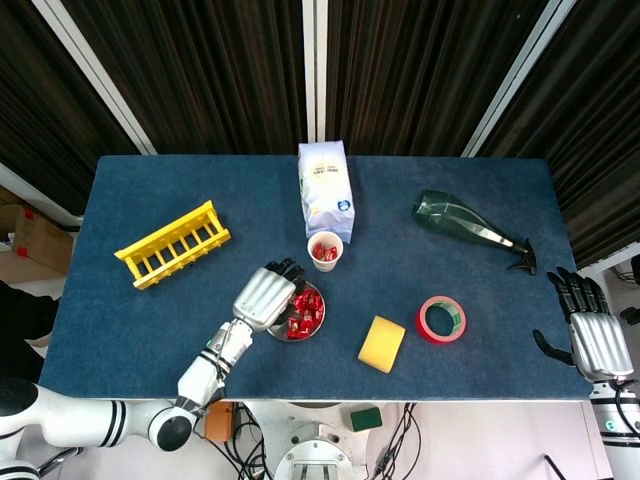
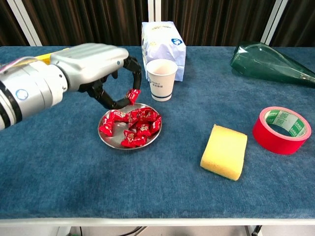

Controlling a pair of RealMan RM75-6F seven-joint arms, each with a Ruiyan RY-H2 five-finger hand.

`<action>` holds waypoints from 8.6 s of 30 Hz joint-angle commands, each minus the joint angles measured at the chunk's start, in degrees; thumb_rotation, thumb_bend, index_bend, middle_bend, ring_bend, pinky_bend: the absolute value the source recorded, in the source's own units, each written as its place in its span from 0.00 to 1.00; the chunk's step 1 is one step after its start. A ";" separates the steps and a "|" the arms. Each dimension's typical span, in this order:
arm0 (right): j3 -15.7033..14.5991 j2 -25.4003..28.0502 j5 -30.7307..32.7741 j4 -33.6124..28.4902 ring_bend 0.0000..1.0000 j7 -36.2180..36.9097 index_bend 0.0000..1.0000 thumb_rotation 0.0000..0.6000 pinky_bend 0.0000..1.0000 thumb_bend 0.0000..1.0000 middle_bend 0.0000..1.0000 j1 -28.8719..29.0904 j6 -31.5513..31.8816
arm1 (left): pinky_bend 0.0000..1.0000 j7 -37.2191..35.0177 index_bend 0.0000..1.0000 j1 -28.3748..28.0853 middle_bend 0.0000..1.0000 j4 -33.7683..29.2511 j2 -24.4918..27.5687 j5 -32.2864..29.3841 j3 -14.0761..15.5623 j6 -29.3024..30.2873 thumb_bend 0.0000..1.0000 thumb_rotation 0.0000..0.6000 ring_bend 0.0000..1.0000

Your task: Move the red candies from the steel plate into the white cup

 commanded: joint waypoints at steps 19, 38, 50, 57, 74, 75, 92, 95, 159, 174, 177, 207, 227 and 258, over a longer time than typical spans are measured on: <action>0.00 0.64 -0.48 0.07 0.00 1.49 0.00 1.00 0.00 0.29 0.00 -0.24 0.63 | 0.32 -1.80 0.58 -11.29 0.26 16.28 -8.15 -8.42 -10.47 -3.83 0.35 1.00 0.14; -0.09 0.98 -0.81 0.22 0.00 2.43 0.00 1.00 0.00 0.29 0.00 -0.37 0.89 | 0.30 -5.15 0.18 -12.84 0.23 21.35 -10.35 -9.22 -10.34 -3.78 0.35 1.00 0.13; -0.01 0.85 -0.49 0.14 0.00 2.01 0.00 1.00 0.00 0.29 0.00 -0.29 0.66 | 0.27 -0.95 0.20 -8.24 0.20 4.59 -0.70 -11.21 -5.34 -1.26 0.27 1.00 0.12; -0.12 0.64 -0.50 -0.07 0.00 1.31 0.00 1.00 0.00 0.29 0.00 -0.24 0.51 | 0.22 -1.51 0.21 -3.46 0.13 -5.42 5.41 -9.33 1.92 0.22 0.23 1.00 0.07; -0.24 -0.05 -0.33 -0.10 0.00 -0.22 0.00 1.00 0.00 0.29 0.00 -0.03 0.04 | 0.21 -8.41 0.25 1.50 0.09 6.53 -1.03 -0.15 7.09 -0.31 0.23 1.00 0.03; -0.23 -0.04 -0.24 -0.07 0.00 -0.21 0.00 1.00 0.00 0.29 0.00 0.01 -0.08 | 0.21 -8.32 0.24 1.45 0.08 7.11 -1.32 -0.38 6.96 -0.64 0.23 1.00 0.02; 0.17 -0.09 0.68 0.06 0.00 -0.27 0.00 1.00 0.00 0.29 0.00 0.30 -0.65 | 0.20 -10.06 0.28 0.85 0.07 14.78 -6.22 -1.39 4.32 -4.66 0.23 1.00 0.02; 0.17 -0.11 0.73 0.11 0.00 -0.28 0.00 1.00 0.00 0.29 0.00 0.34 -0.75 | 0.20 -10.25 0.31 0.80 0.07 15.40 -6.62 -1.11 4.02 -4.90 0.26 1.00 0.02; 0.12 -0.05 0.68 0.01 0.00 -0.19 0.00 1.00 0.00 0.29 0.00 0.35 -0.66 | 0.20 -10.97 0.65 0.49 0.15 5.57 1.38 -1.25 -5.74 -2.89 0.40 1.00 0.03; 0.39 0.48 0.55 0.25 0.00 1.40 0.00 1.00 0.00 0.29 0.00 0.09 0.03 | 0.20 -5.43 0.65 -11.67 0.15 18.01 -7.38 -14.59 -13.62 -6.03 0.40 1.00 0.03; 0.37 0.65 0.50 0.31 0.00 1.89 0.00 1.00 0.00 0.29 0.00 0.06 0.03 | 0.20 -5.74 0.64 -13.38 0.15 21.78 -9.65 -15.93 -14.05 -6.69 0.40 1.00 0.03; 0.33 0.87 0.44 0.38 0.00 2.48 0.00 1.00 0.00 0.29 0.00 0.08 -0.19 | 0.20 -6.11 0.29 -9.54 0.14 8.09 -3.04 -12.64 -7.74 -0.06 0.39 1.00 0.03; -0.27 0.48 -0.51 0.09 0.00 1.50 0.00 1.00 0.00 0.29 0.00 0.00 -0.02 | 0.20 -4.79 0.35 1.79 0.15 -2.54 3.78 -2.98 9.71 4.02 0.35 1.00 0.03; -0.01 0.14 0.30 0.15 0.00 0.68 0.00 1.00 0.00 0.29 0.00 0.33 -0.64 | 0.20 -3.99 0.38 2.68 0.14 7.71 -0.39 -0.77 8.98 -2.74 0.31 1.00 0.03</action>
